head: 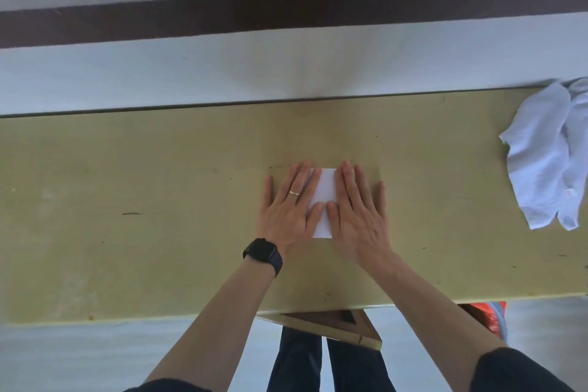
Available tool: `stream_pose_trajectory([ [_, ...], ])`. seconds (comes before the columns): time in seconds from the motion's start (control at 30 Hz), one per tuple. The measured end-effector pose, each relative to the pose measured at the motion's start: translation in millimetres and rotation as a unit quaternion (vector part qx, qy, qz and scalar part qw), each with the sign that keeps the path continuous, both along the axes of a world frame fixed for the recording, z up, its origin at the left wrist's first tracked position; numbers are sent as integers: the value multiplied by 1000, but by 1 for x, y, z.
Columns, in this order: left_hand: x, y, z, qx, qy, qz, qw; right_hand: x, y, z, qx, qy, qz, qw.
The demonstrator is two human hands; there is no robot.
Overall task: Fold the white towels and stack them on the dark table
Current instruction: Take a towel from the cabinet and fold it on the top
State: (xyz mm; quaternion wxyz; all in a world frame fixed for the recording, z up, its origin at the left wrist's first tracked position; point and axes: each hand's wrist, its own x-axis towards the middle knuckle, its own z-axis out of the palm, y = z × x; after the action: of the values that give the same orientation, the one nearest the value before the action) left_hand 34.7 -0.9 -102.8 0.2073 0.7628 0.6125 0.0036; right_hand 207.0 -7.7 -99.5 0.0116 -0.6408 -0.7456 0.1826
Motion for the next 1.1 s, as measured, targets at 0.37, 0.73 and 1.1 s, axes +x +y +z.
stream_pose_trajectory([
  [0.37,6,-10,28,-30,54,42,997,10,-4,19,1,45,-38,998],
  [0.73,36,2,69,-174,17,263,949,-1,-57,61,-114,239,-487,832],
  [1.1,39,1,59,-212,-68,351,910,3,-33,64,-185,209,-499,821],
])
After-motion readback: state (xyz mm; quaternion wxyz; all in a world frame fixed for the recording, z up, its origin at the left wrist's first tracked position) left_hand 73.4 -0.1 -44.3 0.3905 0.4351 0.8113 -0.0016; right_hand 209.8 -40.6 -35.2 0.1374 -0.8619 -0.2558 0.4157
